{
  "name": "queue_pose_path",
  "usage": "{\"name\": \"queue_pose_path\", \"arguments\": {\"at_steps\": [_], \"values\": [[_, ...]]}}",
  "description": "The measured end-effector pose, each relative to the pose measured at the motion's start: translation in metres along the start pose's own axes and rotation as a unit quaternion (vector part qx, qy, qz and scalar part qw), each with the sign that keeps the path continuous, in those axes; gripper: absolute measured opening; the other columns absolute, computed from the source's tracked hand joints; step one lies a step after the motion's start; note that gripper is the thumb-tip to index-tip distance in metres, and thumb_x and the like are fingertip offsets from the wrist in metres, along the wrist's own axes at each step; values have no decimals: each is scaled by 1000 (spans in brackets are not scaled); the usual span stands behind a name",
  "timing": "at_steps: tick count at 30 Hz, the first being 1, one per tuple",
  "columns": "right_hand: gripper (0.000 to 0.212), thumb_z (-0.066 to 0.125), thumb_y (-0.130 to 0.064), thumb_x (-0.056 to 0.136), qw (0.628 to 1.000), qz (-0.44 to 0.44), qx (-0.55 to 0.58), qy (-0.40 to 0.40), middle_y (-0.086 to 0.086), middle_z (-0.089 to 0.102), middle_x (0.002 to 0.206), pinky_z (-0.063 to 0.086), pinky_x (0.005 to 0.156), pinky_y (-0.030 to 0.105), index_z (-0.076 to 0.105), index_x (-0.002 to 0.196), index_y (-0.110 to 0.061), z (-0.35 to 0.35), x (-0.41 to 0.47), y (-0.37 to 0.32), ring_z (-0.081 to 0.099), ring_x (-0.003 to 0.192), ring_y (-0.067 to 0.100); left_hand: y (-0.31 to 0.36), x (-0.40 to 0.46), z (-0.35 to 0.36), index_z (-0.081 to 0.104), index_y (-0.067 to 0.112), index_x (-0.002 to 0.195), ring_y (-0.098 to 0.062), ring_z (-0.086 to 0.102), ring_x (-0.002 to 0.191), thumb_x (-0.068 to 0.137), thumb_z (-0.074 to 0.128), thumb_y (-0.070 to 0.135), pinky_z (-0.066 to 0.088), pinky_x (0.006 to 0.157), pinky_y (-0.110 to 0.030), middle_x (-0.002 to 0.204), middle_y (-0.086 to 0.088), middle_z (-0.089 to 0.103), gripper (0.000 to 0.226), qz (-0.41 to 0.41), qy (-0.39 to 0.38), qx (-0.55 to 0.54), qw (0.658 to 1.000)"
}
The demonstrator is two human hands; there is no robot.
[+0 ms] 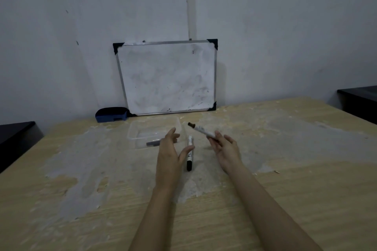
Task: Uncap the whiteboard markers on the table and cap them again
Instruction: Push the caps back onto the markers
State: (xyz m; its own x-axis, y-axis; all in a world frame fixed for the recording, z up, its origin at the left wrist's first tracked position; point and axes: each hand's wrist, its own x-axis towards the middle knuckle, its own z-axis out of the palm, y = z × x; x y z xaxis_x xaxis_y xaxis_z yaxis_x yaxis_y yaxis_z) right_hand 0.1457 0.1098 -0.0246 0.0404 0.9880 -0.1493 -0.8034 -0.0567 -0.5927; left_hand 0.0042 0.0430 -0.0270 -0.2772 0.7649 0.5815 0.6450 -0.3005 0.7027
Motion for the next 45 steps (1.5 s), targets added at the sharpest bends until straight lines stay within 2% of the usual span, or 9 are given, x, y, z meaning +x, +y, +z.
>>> {"name": "queue_pose_path", "arguments": {"at_steps": [2, 7, 12, 17, 20, 25, 31, 38, 45], "values": [[7, 53, -5, 91, 998, 30, 50, -15, 16, 60, 90, 59, 53, 20, 53, 95, 1, 0, 0, -2, 69, 68, 19, 0, -1, 1, 39, 12, 133, -5, 46, 103, 78, 69, 30, 40, 86, -21, 112, 10, 44, 65, -5, 19, 4, 1000], [18, 52, -13, 92, 994, 56, 88, -39, 13, 66, 84, 59, 53, 17, 59, 84, 2, -1, 0, -5, 71, 57, 12, -8, 1, -2, 52, 9, 114, -17, 51, 104, 88, 56, 25, 41, 85, -24, 113, -7, 53, 31, -31, 46, 97, 994], [16, 57, -12, 89, 995, 68, 60, -29, 5, 71, 53, 56, 45, 16, 59, 79, -1, -3, 0, -4, 69, 51, 10, -29, 4, -16, 54, 10, 113, -24, 47, 115, 85, 57, 28, 45, 93, -36, 120, -9, 49, 33, -157, -43, 164, 973], [15, 59, -15, 89, 999, 7, -38, -7, 10, 63, 73, 54, 44, 16, 51, 92, -2, -7, 3, -4, 67, 48, 8, -34, 6, -12, 63, 7, 105, -25, 50, 107, 87, 55, 21, 42, 86, -32, 111, -13, 56, 24, -121, -110, 213, 963], [21, 53, -17, 93, 992, -42, -120, 18, 9, 55, 79, 52, 41, 15, 39, 106, -7, -8, 3, -6, 60, 53, 15, -29, 7, -12, 60, 5, 102, -25, 58, 95, 88, 53, 13, 43, 75, -28, 103, -12, 64, 18, -131, -59, 144, 979], [17, 46, -14, 97, 972, -44, -231, 3, 6, 51, 83, 52, 39, 15, 34, 109, -11, -5, 0, -4, 56, 57, 18, -17, 7, -12, 57, 12, 90, -13, 56, 72, 85, 59, 9, 43, 55, -16, 87, -5, 63, 7, -144, -35, -37, 988], [17, 44, -12, 98, 958, -52, -282, -19, 7, 56, 78, 55, 43, 18, 32, 110, -13, -4, 0, 2, 61, 56, 19, -15, 6, -11, 57, 17, 82, 0, 53, 63, 79, 66, 9, 38, 55, -8, 73, 8, 58, 12, -105, -60, -32, 992], [18, 45, -14, 98, 956, -46, -288, -40, 8, 57, 81, 56, 47, 20, 33, 111, -14, -6, 2, 1, 63, 61, 22, -18, 6, -9, 61, 17, 83, 0, 53, 61, 77, 68, 10, 43, 52, -1, 69, 13, 58, 11, -91, -80, -20, 993], [18, 46, -14, 97, 956, -47, -286, -45, 9, 58, 81, 57, 47, 19, 35, 110, -15, -7, 4, 2, 64, 62, 20, -16, 5, -9, 60, 18, 78, 3, 51, 60, 75, 68, 7, 37, 51, 5, 64, 13, 57, 13, -89, -59, -27, 994]]}}
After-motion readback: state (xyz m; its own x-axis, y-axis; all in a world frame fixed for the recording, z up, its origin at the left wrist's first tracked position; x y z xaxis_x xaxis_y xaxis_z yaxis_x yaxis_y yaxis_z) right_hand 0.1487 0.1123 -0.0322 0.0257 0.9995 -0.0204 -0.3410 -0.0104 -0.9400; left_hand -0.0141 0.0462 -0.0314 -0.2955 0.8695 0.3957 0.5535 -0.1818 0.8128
